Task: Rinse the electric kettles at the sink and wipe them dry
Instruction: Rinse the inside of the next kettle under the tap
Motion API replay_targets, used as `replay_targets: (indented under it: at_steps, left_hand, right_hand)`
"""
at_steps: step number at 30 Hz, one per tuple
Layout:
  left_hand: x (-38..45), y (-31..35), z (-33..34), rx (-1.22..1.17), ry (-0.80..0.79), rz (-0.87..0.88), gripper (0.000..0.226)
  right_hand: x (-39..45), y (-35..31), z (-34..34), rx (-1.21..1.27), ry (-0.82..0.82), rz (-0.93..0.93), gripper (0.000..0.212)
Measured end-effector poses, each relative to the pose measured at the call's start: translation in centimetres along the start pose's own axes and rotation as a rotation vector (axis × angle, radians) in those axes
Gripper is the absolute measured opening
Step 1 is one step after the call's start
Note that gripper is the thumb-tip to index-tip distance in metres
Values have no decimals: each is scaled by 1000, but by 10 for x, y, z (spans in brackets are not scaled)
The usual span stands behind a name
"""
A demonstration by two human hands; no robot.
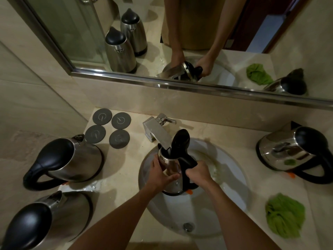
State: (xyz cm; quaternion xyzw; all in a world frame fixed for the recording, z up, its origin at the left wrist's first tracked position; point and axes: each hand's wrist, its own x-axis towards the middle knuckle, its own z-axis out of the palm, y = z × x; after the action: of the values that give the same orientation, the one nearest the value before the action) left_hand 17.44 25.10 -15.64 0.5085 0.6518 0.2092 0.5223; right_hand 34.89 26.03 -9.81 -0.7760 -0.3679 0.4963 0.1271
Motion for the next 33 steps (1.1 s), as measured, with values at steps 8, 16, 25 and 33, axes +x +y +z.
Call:
replay_targets:
  at_steps: [8,16,25,33]
  left_hand:
    - [-7,4,-8,135,-20,48,130]
    - [-28,12,0,72,125,101,108]
    - [-29,22,2,17,159,79,83]
    - [-26,21,4,14,159,82,86]
  right_hand:
    - [-4,2,3,22,23,8,13]
    - [-2,-1,2,20,-5,51,31]
    - [0,-3,-1,36,2,59,18]
    - [-5,-2,0,62,13,64,17]
